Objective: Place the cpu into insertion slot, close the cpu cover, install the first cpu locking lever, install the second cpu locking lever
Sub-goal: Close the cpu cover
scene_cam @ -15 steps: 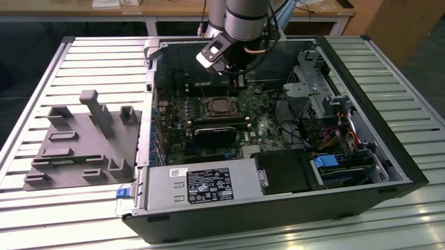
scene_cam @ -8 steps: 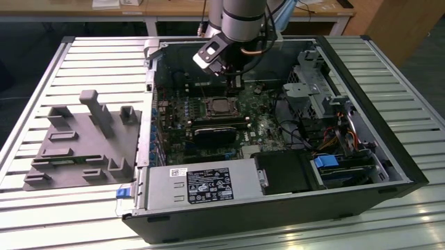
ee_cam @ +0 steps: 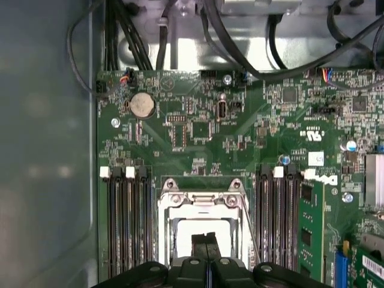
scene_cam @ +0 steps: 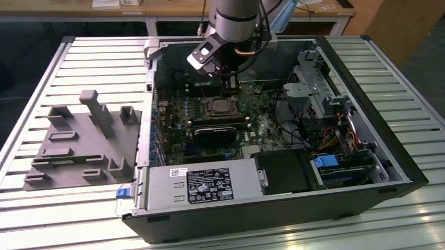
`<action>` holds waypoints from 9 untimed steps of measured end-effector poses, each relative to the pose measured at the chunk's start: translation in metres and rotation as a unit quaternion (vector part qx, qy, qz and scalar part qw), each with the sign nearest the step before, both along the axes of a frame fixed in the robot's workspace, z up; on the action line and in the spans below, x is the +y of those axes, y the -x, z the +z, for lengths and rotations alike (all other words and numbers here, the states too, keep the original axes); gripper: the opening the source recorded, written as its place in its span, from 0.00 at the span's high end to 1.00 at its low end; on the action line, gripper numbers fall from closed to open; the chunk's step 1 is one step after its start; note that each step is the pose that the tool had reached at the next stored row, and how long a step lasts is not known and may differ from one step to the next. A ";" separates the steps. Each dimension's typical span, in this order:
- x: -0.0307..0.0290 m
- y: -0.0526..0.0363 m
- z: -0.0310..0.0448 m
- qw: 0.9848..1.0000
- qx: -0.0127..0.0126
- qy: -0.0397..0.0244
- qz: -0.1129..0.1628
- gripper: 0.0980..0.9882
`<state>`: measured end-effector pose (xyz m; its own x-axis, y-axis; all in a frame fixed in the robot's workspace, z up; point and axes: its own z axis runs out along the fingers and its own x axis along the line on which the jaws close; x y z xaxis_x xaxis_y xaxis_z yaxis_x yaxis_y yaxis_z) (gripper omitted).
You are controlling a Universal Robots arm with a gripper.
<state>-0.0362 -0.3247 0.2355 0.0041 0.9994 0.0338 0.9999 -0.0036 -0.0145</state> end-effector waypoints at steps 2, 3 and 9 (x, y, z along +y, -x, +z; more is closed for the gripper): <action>0.0000 0.0005 0.0000 1.000 0.000 0.000 0.000 0.99; 0.0000 0.0005 0.0000 1.000 0.000 0.000 0.000 0.99; 0.0000 0.0006 0.0000 1.000 0.000 0.000 0.019 0.99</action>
